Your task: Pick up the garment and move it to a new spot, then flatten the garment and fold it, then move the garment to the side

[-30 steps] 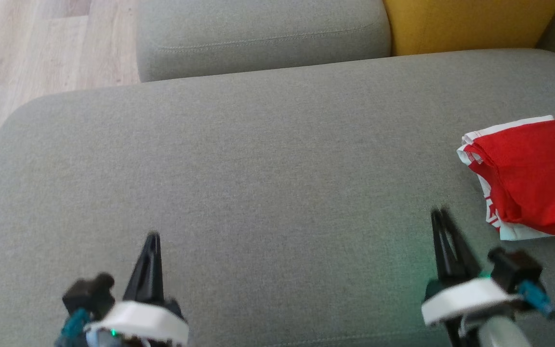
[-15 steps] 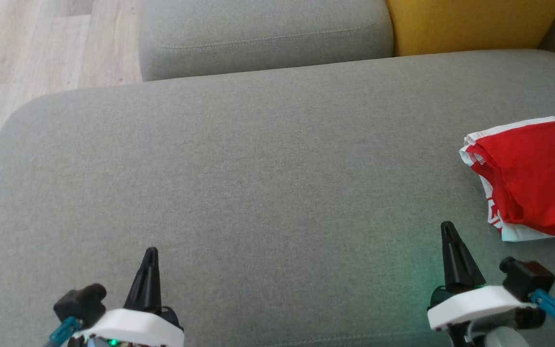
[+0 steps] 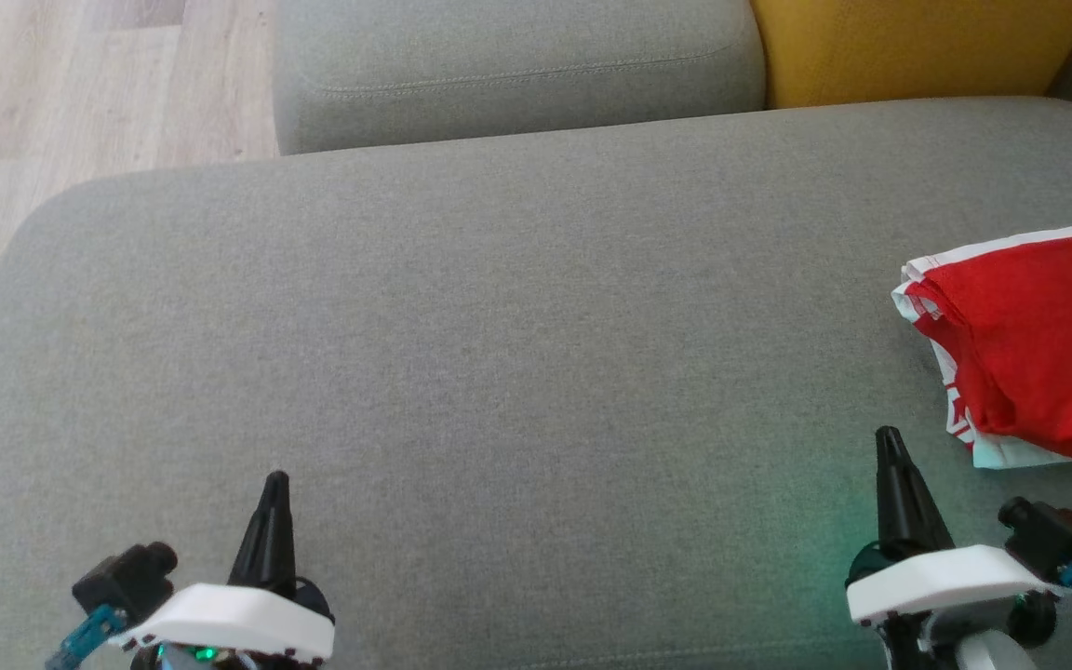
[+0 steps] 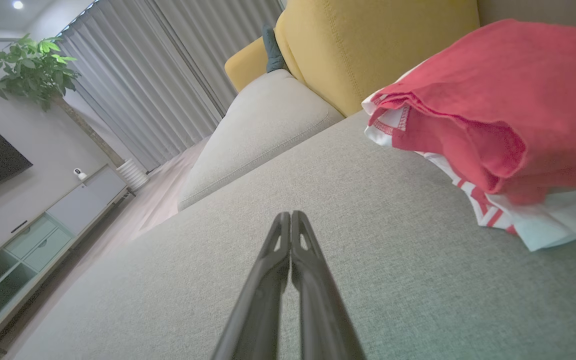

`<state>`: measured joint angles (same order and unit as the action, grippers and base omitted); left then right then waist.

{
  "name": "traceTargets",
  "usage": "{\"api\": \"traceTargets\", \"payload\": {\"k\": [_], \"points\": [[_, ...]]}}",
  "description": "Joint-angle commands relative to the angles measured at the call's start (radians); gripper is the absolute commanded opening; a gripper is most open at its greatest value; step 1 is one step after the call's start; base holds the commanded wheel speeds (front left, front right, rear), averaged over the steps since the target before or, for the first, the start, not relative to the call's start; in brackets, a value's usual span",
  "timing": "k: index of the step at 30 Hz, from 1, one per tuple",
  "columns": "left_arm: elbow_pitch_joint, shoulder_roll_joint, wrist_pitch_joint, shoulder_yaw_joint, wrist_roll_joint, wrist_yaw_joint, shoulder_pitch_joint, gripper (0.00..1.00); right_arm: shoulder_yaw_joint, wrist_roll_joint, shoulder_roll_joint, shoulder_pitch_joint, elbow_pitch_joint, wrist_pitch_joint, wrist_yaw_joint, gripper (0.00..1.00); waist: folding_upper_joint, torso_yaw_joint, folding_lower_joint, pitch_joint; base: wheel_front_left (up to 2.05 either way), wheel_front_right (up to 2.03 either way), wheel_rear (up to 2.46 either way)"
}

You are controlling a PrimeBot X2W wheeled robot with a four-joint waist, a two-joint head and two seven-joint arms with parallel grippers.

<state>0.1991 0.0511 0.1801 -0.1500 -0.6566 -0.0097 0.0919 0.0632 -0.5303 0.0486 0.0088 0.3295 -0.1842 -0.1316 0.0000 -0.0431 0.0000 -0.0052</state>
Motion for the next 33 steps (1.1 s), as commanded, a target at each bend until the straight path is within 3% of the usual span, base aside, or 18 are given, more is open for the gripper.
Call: {"api": "traceTargets", "payload": {"k": [1, 33], "points": [[-0.026, 0.011, -0.004, 0.018, -0.023, -0.008, -0.057, 0.0, 0.0, -0.027, 0.014, -0.057, -0.038, 0.006, 0.0, 0.0, 0.0, 0.0, 0.0, 0.0, 0.0, 0.0, 0.0], [-0.004, 0.019, -0.089, 0.085, -0.349, -0.046, -0.104, 0.0, -0.044, -0.394, 0.021, -0.076, -0.055, 0.091, 0.0, 0.0, 0.0, 0.015, 0.0, 0.003, 0.0, 0.0, 0.0]]}}
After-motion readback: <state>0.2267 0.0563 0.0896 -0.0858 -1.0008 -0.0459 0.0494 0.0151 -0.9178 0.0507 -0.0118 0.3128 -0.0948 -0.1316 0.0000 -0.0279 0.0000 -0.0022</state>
